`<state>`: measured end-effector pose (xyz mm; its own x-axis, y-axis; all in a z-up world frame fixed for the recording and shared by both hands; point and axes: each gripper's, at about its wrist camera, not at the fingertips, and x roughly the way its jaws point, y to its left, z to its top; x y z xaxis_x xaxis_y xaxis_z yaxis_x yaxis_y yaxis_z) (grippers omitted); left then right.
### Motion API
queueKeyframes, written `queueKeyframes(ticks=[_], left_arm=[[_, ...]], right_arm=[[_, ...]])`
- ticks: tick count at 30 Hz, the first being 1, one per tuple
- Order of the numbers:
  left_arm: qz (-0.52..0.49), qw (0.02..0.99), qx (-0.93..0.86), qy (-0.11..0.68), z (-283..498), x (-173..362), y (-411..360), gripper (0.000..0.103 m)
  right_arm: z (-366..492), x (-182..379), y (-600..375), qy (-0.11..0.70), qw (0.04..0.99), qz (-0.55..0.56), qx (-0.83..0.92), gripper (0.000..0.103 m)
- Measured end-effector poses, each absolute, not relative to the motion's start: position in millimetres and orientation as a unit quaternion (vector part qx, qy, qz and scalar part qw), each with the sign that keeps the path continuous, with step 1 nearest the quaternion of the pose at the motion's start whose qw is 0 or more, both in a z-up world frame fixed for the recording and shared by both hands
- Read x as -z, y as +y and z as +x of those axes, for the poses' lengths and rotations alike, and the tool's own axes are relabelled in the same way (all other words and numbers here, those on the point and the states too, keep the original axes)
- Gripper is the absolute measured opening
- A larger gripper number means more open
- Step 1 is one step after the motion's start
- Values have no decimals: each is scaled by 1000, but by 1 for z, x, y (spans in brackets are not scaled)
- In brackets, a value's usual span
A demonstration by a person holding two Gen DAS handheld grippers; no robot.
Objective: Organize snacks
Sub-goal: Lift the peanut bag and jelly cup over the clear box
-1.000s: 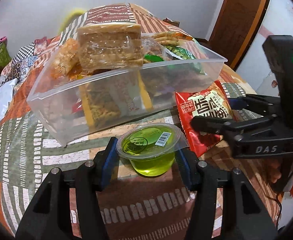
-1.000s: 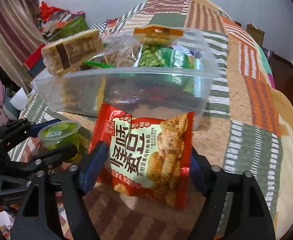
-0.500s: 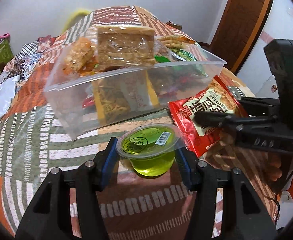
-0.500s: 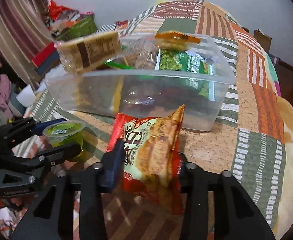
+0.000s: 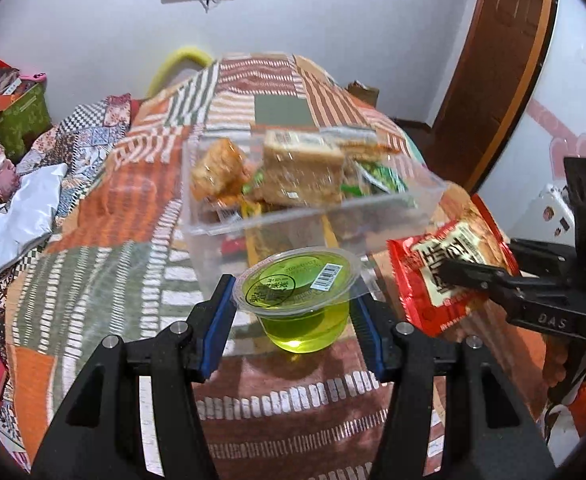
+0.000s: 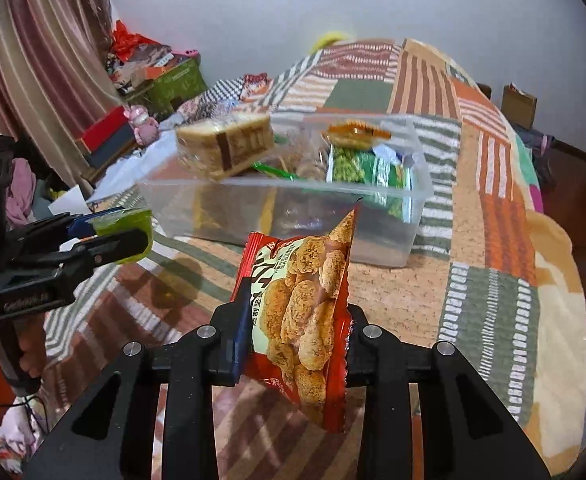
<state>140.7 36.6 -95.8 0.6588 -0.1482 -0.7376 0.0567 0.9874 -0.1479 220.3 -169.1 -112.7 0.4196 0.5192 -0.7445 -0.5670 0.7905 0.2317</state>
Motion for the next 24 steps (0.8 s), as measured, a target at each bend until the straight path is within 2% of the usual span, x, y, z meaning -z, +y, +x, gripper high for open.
queueKeyframes(ticks=[13, 24], left_arm=[[-64, 924, 26, 375, 168, 70, 63, 55], [-71, 923, 1, 378, 217, 85, 81, 55]], right_arm=[[241, 68, -168, 368, 875, -2, -315, 30], [283, 75, -142, 361, 885, -9, -295, 30]])
